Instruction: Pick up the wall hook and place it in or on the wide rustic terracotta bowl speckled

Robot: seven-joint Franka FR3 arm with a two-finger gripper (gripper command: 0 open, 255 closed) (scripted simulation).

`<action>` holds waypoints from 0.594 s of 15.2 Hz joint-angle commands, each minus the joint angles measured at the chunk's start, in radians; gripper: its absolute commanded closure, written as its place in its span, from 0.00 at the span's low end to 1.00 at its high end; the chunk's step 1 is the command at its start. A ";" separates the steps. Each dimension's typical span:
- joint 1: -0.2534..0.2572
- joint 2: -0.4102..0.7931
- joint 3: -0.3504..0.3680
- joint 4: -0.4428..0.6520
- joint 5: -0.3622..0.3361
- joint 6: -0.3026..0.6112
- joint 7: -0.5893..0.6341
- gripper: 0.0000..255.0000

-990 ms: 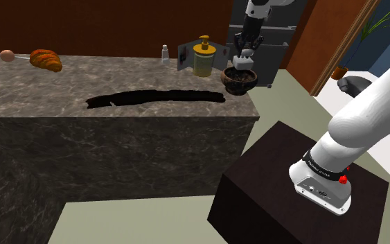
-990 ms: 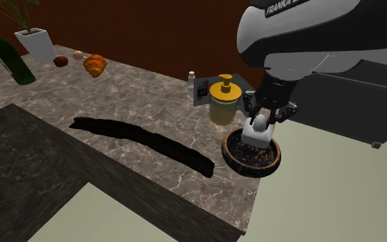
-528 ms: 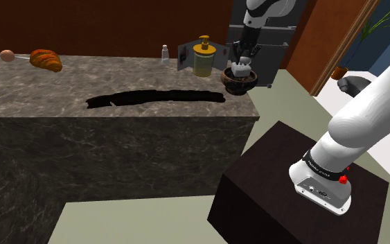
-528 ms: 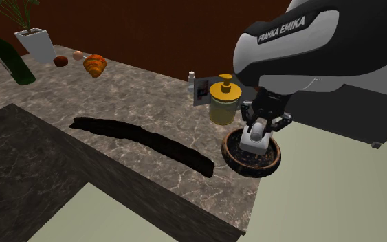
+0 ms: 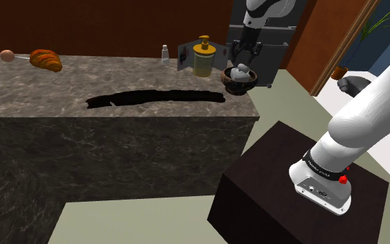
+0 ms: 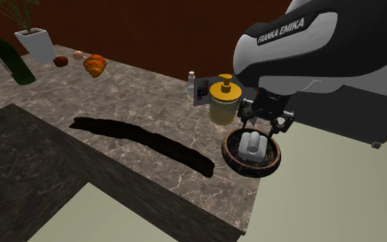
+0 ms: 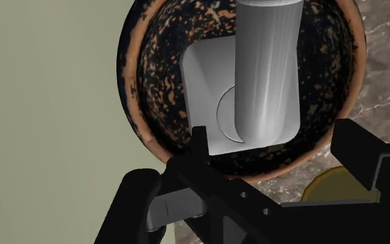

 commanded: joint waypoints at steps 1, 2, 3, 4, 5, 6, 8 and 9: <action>0.000 0.000 0.000 0.000 0.000 0.000 0.000 0.00; 0.000 0.000 0.000 0.000 0.000 0.000 0.000 0.00; 0.000 0.000 0.000 0.000 0.000 0.000 0.000 0.00; 0.000 0.000 0.000 0.000 0.000 0.000 0.000 0.00; -0.001 -0.012 -0.001 0.021 -0.002 -0.033 0.001 0.00; -0.001 -0.023 -0.001 0.043 -0.003 -0.066 0.002 0.00; -0.003 -0.039 -0.002 0.086 -0.005 -0.125 0.003 0.00; -0.003 -0.039 -0.002 0.086 -0.005 -0.125 0.003 0.00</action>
